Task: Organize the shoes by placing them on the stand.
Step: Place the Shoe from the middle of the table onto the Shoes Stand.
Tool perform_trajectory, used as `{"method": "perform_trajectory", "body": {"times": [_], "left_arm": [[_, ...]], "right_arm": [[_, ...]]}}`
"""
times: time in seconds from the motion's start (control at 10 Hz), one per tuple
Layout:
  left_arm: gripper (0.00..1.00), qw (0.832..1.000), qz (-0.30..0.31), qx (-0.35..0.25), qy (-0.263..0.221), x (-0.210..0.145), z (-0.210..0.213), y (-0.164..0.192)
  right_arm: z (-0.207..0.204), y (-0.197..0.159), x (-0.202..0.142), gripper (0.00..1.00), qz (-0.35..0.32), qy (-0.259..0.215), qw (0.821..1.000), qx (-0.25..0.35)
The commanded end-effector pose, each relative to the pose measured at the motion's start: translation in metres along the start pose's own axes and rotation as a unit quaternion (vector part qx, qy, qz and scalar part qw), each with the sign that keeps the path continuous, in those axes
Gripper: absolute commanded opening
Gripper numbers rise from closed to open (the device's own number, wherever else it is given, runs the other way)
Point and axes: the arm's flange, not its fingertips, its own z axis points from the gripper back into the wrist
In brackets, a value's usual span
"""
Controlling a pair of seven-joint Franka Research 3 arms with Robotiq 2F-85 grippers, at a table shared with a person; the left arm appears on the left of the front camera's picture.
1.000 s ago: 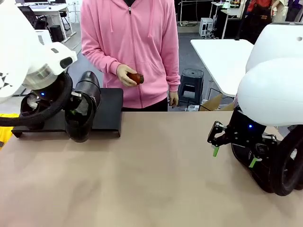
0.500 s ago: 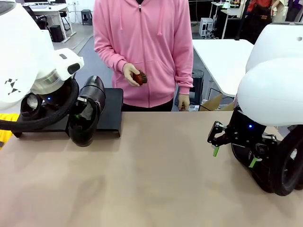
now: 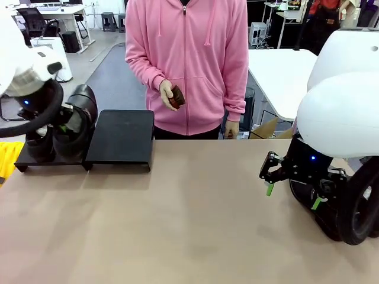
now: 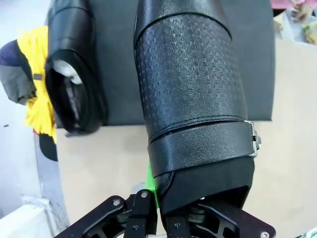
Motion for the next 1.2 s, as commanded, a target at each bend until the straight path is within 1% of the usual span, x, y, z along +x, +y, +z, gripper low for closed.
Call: {"method": "perform_trajectory", "body": {"times": [0.0, 0.3, 0.4, 0.7, 0.9, 1.1], "left_arm": [[0.00, 1.000, 0.004, -0.007, -0.004, 0.032, -0.011, 0.014], [0.00, 0.999, 0.003, 0.037, -0.026, 0.053, -0.045, 0.036], [0.00, 0.999, 0.007, 0.044, -0.026, 0.060, -0.057, 0.044], [0.00, 0.998, 0.011, 0.040, -0.037, 0.067, -0.075, 0.054], [0.00, 0.999, 0.018, 0.035, -0.030, 0.067, -0.088, 0.058], [0.00, 0.998, 0.018, 0.047, -0.038, 0.069, -0.096, 0.057]], "right_arm": [[0.001, 0.002, 0.002, 1.00, 0.001, -0.001, 1.000, 0.005], [0.001, 0.002, 0.002, 1.00, 0.001, -0.001, 1.000, 0.005], [0.001, 0.002, 0.002, 1.00, 0.001, -0.001, 1.000, 0.005], [0.001, 0.002, 0.002, 1.00, 0.001, -0.001, 1.000, 0.005], [0.001, 0.002, 0.002, 1.00, 0.001, -0.001, 1.000, 0.005], [0.001, 0.002, 0.002, 1.00, 0.001, -0.001, 1.000, 0.005]]}}
